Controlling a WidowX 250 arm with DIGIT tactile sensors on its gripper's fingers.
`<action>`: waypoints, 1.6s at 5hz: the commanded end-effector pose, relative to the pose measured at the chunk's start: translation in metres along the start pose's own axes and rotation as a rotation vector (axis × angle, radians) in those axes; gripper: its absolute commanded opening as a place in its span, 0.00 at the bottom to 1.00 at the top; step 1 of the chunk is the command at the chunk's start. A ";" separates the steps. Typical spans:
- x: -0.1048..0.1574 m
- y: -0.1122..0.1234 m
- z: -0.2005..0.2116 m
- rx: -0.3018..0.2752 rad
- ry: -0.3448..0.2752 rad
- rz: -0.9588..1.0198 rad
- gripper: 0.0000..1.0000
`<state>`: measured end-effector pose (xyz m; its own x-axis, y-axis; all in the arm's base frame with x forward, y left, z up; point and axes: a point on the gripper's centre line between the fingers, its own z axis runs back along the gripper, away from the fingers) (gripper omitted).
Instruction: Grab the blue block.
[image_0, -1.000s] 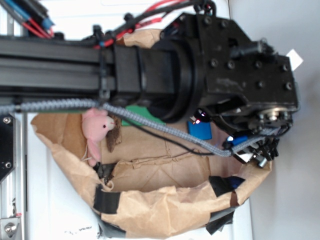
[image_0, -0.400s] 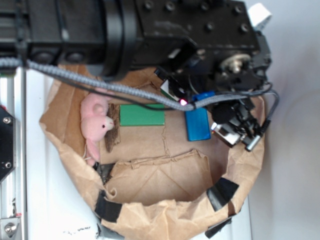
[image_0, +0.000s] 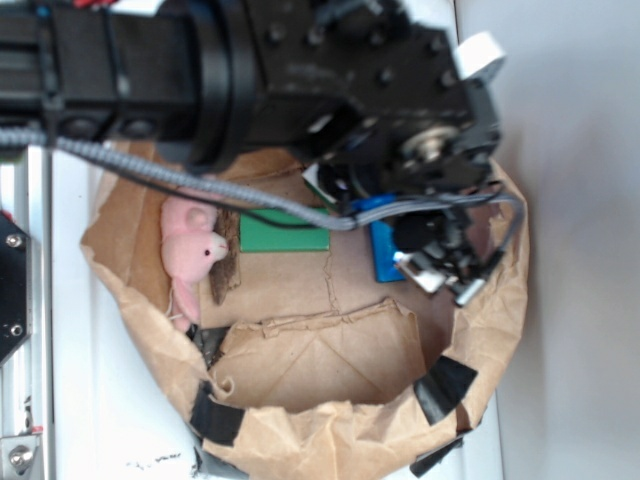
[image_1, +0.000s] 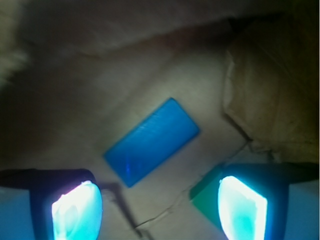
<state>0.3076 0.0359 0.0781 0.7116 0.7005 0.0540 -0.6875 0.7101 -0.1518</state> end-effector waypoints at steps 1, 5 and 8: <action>0.012 -0.009 0.000 -0.009 -0.115 0.045 1.00; 0.008 -0.029 -0.006 0.015 -0.099 0.233 1.00; 0.012 -0.026 -0.053 0.031 -0.140 0.273 1.00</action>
<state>0.3340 0.0232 0.0247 0.4819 0.8670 0.1270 -0.8628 0.4948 -0.1041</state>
